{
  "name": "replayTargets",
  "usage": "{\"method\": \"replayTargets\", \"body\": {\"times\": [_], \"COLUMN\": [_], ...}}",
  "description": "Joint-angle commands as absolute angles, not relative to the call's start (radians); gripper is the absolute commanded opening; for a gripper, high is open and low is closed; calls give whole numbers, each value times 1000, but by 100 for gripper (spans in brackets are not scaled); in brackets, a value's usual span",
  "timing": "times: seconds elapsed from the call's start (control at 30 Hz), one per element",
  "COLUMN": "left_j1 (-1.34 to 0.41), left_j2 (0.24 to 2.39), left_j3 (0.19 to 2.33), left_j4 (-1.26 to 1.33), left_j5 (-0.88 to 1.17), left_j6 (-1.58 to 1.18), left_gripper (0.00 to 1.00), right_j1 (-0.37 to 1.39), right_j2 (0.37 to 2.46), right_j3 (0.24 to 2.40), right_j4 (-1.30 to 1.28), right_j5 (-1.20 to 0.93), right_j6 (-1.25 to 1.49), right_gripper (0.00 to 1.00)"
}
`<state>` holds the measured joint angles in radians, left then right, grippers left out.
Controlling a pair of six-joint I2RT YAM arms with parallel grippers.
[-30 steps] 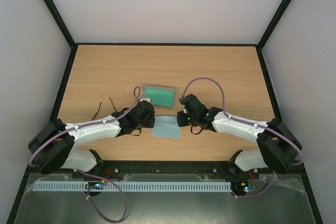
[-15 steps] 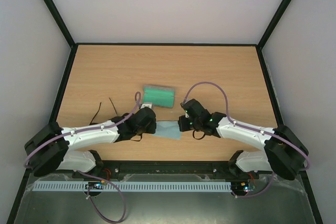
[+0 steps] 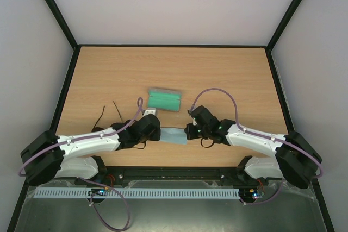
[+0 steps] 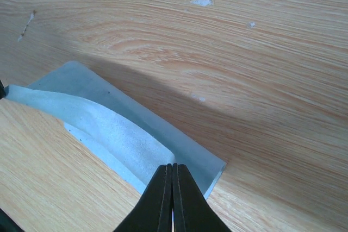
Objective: Organize the sunglasses
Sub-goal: Fold the glasses cleaning cloth at the center of the board.
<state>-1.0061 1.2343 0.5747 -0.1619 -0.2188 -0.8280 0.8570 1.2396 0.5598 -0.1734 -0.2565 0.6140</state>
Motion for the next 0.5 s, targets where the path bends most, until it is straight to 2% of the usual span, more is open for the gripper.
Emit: {"method": "replayTargets", "body": {"times": [0.0, 0.47], "left_j1": [-1019, -1078], "left_j2": [1204, 1171], "left_j3": [565, 543], "left_j4": [-199, -231], "left_j5": [-241, -266], "left_j6": [-844, -894], "left_gripper": [2, 2], "right_j1": [868, 889], "right_j2": [1214, 1178], "right_j3": [552, 506], "right_j4": [-159, -140], "right_j5": [-262, -281], "right_j6": [624, 669], "right_gripper": [1, 2]}}
